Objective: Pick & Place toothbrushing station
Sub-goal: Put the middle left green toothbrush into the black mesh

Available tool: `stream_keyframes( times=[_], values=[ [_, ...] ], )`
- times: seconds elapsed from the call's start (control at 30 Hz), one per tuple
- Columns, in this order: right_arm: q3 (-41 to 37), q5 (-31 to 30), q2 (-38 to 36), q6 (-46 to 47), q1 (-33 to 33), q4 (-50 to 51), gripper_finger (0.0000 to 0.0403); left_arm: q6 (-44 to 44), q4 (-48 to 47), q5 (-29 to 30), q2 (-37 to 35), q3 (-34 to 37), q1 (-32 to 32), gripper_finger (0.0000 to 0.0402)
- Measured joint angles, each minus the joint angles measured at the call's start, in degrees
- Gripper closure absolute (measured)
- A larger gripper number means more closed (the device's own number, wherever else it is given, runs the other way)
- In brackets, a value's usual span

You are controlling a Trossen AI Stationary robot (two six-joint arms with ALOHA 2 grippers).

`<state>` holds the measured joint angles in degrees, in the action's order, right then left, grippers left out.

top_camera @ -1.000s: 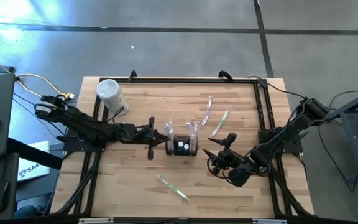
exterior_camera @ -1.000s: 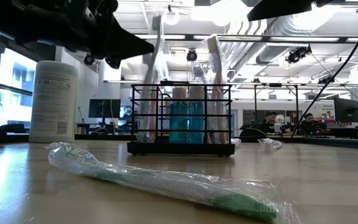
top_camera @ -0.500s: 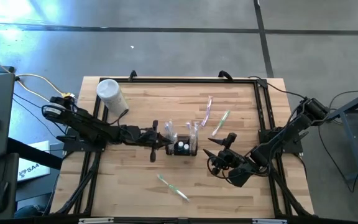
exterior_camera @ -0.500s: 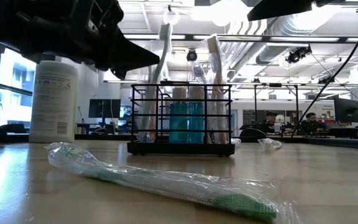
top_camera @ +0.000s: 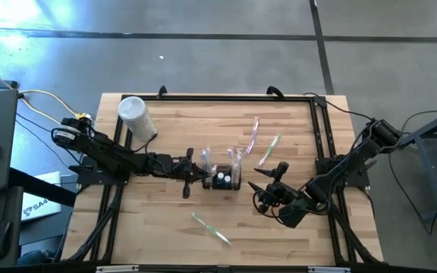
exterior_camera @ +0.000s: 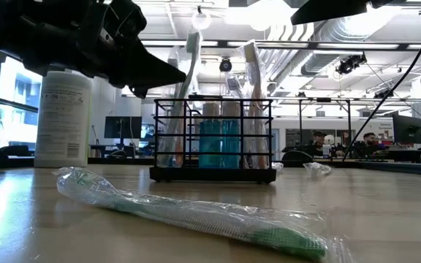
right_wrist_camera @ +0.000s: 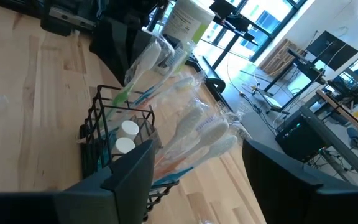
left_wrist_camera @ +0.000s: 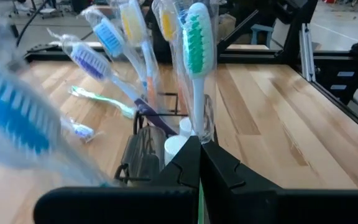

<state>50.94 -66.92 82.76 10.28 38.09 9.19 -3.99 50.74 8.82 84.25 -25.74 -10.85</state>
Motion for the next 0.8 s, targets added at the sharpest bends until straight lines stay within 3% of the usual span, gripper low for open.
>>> stream_keyframes(
  times=[0.8],
  values=[
    [0.0,0.0,0.0,0.0,0.0,0.0,0.0166,2.1,-2.1,-0.2,0.0,0.0,0.0,0.0401]
  ],
)
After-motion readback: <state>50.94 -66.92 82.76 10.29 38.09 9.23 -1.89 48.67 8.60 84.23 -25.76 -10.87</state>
